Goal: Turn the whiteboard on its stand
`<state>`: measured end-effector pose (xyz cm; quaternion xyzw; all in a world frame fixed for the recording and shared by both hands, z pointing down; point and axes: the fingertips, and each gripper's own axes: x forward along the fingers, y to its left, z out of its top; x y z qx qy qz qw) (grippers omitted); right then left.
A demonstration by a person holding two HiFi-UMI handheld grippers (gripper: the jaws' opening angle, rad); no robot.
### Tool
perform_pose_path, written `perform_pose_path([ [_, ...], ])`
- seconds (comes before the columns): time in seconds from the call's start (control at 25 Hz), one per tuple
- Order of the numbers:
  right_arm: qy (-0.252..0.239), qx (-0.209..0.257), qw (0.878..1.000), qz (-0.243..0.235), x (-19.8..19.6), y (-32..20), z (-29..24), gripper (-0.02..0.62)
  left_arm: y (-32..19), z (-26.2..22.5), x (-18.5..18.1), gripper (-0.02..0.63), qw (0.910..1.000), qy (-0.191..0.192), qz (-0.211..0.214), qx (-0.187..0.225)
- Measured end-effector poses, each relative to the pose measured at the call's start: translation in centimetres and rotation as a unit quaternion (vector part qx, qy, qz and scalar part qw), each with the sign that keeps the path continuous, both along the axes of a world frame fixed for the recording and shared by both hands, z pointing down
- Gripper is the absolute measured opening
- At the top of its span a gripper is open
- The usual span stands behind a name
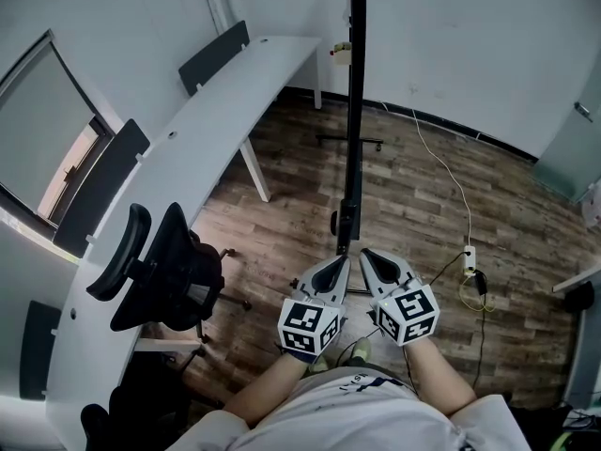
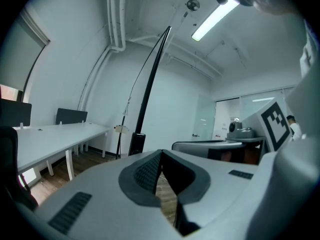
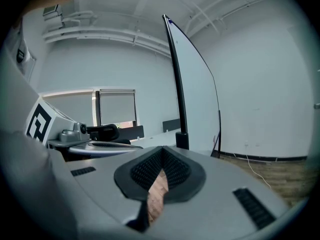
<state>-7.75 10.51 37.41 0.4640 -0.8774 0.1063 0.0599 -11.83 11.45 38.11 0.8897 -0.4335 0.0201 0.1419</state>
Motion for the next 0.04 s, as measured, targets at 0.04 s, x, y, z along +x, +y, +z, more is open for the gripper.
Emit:
perform_pose_path([
  [0.04, 0.0, 0.0, 1.0, 0.0, 0.02, 0.1, 0.0, 0.013, 0.09, 0.0, 0.01, 0.012, 1.0, -0.001, 0.0, 0.0],
])
